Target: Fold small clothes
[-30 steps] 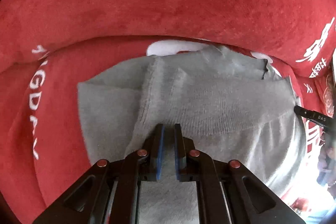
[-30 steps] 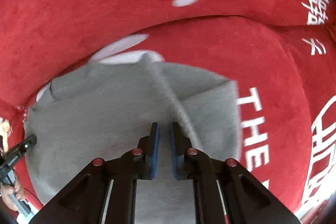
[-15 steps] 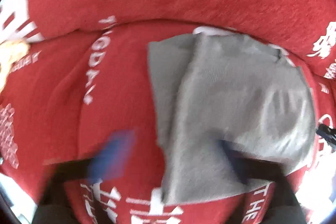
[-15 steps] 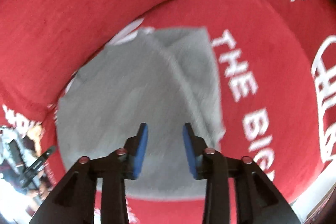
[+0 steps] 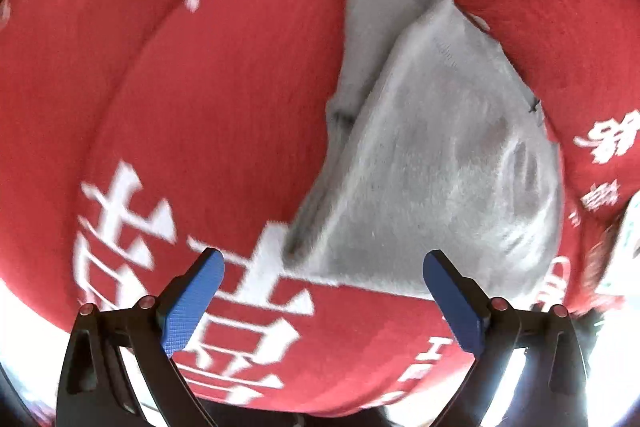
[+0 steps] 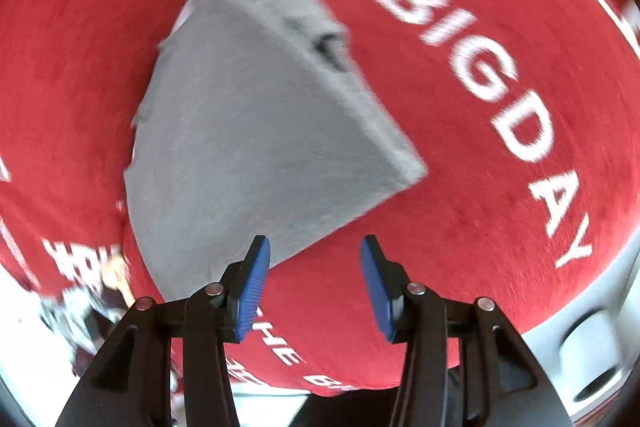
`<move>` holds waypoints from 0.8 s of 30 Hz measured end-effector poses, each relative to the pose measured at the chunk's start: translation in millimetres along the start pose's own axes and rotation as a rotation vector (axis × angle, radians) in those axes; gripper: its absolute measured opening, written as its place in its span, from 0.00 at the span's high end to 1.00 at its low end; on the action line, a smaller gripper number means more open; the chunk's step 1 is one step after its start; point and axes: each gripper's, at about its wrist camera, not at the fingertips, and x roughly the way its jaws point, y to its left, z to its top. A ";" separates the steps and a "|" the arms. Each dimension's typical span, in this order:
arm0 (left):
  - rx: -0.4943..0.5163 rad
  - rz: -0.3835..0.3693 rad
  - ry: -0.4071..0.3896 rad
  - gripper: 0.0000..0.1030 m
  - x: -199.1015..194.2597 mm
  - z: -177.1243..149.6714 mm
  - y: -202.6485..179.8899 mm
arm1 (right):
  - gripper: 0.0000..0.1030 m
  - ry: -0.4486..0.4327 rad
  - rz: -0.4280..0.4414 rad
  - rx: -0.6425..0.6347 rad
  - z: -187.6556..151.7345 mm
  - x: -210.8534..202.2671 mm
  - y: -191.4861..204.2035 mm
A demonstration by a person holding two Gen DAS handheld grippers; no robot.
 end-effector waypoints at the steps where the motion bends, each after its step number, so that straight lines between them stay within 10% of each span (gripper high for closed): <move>1: -0.033 -0.021 0.006 0.02 3.1 -2.3 4.0 | 0.51 -0.009 0.013 0.027 2.3 1.3 -5.1; 6: -0.135 -0.058 -0.008 0.03 10.1 -3.9 9.3 | 0.51 -0.037 0.135 0.169 12.1 10.2 -28.6; 10: -0.176 -0.021 -0.037 0.35 14.1 1.4 3.4 | 0.49 -0.057 0.194 0.223 18.9 12.0 -31.3; 12: -0.145 0.005 -0.051 0.71 13.8 4.7 -0.3 | 0.76 -0.053 0.170 0.231 23.0 11.2 -29.2; 13: -0.118 0.035 -0.046 0.75 13.4 5.8 -2.4 | 0.90 -0.046 0.142 0.215 26.0 12.8 -24.5; 16: -0.036 0.042 -0.068 0.88 4.7 3.5 -7.8 | 0.90 -0.043 0.054 0.075 30.0 3.4 -4.1; 24: 0.116 0.118 -0.080 0.89 8.5 -4.4 -22.9 | 0.91 -0.017 -0.099 -0.113 36.2 4.2 -3.7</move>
